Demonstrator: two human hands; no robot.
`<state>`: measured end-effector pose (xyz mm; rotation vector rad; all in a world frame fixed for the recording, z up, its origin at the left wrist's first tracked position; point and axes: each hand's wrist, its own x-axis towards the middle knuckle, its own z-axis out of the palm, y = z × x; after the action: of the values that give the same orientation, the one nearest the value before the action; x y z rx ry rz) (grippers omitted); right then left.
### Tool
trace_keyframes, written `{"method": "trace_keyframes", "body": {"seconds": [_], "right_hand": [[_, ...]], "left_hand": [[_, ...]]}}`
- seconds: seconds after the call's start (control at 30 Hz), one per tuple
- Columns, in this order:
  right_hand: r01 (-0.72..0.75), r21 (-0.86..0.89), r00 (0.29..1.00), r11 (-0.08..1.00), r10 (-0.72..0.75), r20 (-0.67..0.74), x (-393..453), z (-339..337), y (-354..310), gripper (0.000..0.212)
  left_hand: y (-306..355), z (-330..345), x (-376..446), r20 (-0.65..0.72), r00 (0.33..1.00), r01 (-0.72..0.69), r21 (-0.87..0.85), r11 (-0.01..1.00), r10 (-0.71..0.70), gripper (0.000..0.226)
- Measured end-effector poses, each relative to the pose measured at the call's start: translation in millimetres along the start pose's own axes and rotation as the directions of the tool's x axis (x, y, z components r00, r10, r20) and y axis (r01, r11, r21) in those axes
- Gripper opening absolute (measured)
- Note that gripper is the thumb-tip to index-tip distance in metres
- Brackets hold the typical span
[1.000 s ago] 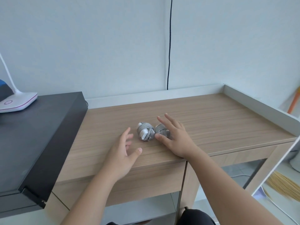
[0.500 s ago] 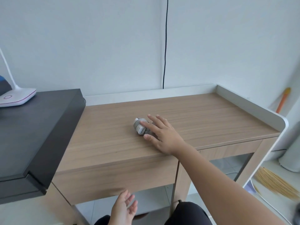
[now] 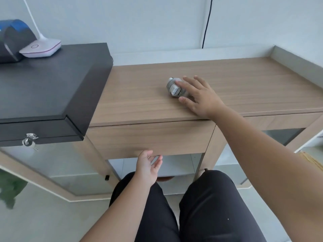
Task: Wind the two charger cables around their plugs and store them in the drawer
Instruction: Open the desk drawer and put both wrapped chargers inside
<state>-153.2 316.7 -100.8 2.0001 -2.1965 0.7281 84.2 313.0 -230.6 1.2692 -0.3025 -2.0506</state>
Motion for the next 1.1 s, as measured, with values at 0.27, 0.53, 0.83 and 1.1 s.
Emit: {"method": "trace_keyframes", "body": {"seconds": [0.27, 0.53, 0.83, 1.1], "right_hand": [[0.023, 0.005, 0.999, 1.0, -0.023, -0.025, 0, 0, 0, 0.055], [0.022, 0.027, 0.999, 0.999, -0.022, -0.027, -1, -1, -2, 0.055], [0.022, 0.027, 0.999, 0.999, -0.021, -0.032, -1, -1, -3, 0.056], [0.032, 0.036, 0.999, 0.999, -0.031, -0.018, 0, -3, -5, 0.057]], "left_hand": [[-10, -16, -14, -0.003, 1.0, -0.022, 0.259, 0.966, 0.023, 0.013], [5, -4, -72, 0.85, 0.263, -0.77, 0.47, -0.432, 0.457, 0.022], [51, 24, -56, 0.858, 0.118, -0.449, 0.495, -0.744, 0.5, 0.025], [36, 11, -65, 0.854, 0.176, -0.467, 0.51, -0.722, 0.49, 0.029]]}}
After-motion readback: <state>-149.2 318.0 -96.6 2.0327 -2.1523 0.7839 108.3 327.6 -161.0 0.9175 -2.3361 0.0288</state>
